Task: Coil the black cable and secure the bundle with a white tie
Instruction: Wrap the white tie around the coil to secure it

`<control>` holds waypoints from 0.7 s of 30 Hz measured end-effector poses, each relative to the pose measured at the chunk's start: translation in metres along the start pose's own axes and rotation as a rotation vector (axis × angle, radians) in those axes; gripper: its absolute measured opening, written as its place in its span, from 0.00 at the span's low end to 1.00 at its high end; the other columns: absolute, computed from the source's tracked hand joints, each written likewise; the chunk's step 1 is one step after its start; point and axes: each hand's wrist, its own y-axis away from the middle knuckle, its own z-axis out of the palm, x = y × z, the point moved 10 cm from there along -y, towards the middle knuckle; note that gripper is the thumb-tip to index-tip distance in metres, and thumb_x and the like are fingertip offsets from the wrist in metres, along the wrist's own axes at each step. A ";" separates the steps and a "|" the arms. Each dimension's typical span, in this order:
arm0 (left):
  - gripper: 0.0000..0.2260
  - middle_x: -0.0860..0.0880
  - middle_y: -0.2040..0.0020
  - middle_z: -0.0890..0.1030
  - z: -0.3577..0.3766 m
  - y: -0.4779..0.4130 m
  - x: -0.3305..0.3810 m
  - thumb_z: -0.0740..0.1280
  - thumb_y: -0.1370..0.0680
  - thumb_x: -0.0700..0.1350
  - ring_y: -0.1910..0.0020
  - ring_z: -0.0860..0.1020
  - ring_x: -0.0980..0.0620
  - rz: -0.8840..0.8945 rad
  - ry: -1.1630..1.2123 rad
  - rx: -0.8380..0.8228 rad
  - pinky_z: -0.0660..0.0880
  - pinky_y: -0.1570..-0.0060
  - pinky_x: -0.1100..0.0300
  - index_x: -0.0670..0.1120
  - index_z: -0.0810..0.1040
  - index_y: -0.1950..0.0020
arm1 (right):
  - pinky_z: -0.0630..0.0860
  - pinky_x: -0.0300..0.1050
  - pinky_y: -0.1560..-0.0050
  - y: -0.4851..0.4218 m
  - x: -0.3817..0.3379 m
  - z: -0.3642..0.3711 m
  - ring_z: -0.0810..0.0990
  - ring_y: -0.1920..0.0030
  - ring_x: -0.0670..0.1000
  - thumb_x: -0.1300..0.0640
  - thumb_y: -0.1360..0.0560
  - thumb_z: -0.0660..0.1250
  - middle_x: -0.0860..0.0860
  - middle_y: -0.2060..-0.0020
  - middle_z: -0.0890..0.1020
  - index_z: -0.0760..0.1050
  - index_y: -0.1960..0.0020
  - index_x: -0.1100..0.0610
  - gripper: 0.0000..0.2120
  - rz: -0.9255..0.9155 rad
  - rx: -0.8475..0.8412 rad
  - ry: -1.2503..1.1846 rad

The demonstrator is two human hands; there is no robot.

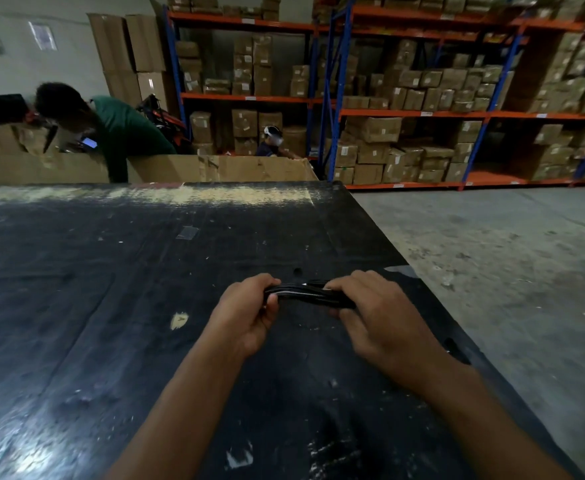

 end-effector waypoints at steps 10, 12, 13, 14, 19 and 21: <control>0.21 0.47 0.57 0.87 0.027 0.012 -0.002 0.58 0.19 0.60 0.56 0.85 0.50 0.283 -0.726 -0.267 0.79 0.56 0.59 0.48 0.85 0.53 | 0.65 0.43 0.73 0.011 0.063 0.039 0.71 0.76 0.43 0.50 0.21 0.61 0.47 0.74 0.74 0.73 0.64 0.49 0.12 0.473 -0.302 -0.241; 0.19 0.49 0.61 0.86 0.041 0.019 -0.005 0.59 0.19 0.58 0.62 0.84 0.53 0.330 -0.811 -0.344 0.79 0.59 0.61 0.47 0.83 0.55 | 0.68 0.45 0.71 0.015 0.065 0.043 0.73 0.74 0.44 0.49 0.22 0.62 0.48 0.73 0.76 0.74 0.64 0.50 0.12 0.502 -0.300 -0.254; 0.18 0.49 0.65 0.83 0.045 0.019 -0.010 0.59 0.18 0.55 0.67 0.82 0.54 0.339 -0.852 -0.342 0.78 0.60 0.58 0.45 0.81 0.58 | 0.71 0.47 0.69 0.018 0.068 0.040 0.77 0.73 0.46 0.49 0.23 0.64 0.50 0.72 0.78 0.76 0.63 0.51 0.12 0.524 -0.276 -0.297; 0.18 0.49 0.67 0.78 0.043 0.018 -0.012 0.59 0.17 0.51 0.70 0.78 0.55 0.344 -0.866 -0.316 0.78 0.61 0.55 0.44 0.78 0.61 | 0.74 0.47 0.67 0.020 0.070 0.037 0.80 0.71 0.48 0.48 0.24 0.66 0.51 0.71 0.80 0.78 0.62 0.52 0.11 0.548 -0.248 -0.361; 0.23 0.52 0.71 0.70 0.048 0.014 -0.045 0.58 0.17 0.54 0.74 0.69 0.56 0.140 -0.772 -0.357 0.79 0.68 0.58 0.38 0.82 0.56 | 0.80 0.45 0.61 0.039 0.087 0.028 0.84 0.68 0.45 0.51 0.25 0.69 0.51 0.70 0.84 0.83 0.59 0.54 0.09 0.646 -0.156 -0.458; 0.21 0.52 0.73 0.69 0.057 0.014 -0.058 0.58 0.17 0.52 0.76 0.68 0.57 0.069 -0.746 -0.379 0.75 0.71 0.60 0.38 0.81 0.55 | 0.79 0.43 0.63 0.048 0.095 0.026 0.84 0.68 0.45 0.50 0.26 0.70 0.50 0.71 0.84 0.84 0.58 0.53 0.08 0.669 -0.133 -0.479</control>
